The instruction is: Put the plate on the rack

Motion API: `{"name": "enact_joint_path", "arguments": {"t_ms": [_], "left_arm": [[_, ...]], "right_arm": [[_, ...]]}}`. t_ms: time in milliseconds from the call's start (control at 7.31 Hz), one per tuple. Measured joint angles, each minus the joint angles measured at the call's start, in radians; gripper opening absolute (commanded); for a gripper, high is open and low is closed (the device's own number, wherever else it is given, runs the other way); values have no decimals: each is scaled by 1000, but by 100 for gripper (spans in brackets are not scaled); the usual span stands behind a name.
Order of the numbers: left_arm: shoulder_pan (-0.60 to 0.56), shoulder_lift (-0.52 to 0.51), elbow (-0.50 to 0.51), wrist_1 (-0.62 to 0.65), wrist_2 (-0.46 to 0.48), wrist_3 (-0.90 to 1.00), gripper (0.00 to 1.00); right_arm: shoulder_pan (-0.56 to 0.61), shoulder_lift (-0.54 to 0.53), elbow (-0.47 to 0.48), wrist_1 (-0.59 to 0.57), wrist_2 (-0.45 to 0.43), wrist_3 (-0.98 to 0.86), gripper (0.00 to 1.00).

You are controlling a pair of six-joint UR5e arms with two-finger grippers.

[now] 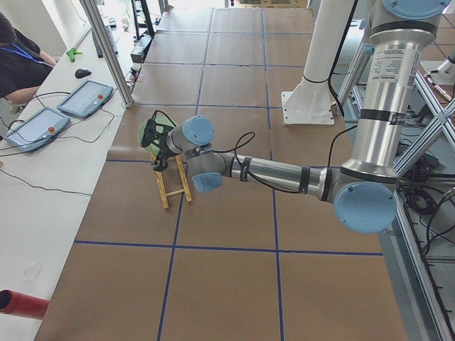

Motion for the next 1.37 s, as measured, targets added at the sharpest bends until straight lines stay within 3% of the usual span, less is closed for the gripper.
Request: {"name": "enact_joint_path", "arguments": {"t_ms": [274, 684, 1095, 1368], "left_arm": [[-3, 51, 5, 141, 18, 206, 100], [-19, 64, 1, 450, 17, 493, 100], [-125, 77, 1, 686, -90, 743, 100], [-197, 128, 5, 732, -180, 840, 100]], "right_arm": [[0, 0, 0, 0, 0, 1, 100], [0, 0, 0, 1, 0, 1, 100], [0, 0, 1, 1, 0, 1, 100], [0, 0, 0, 1, 0, 1, 100]]}}
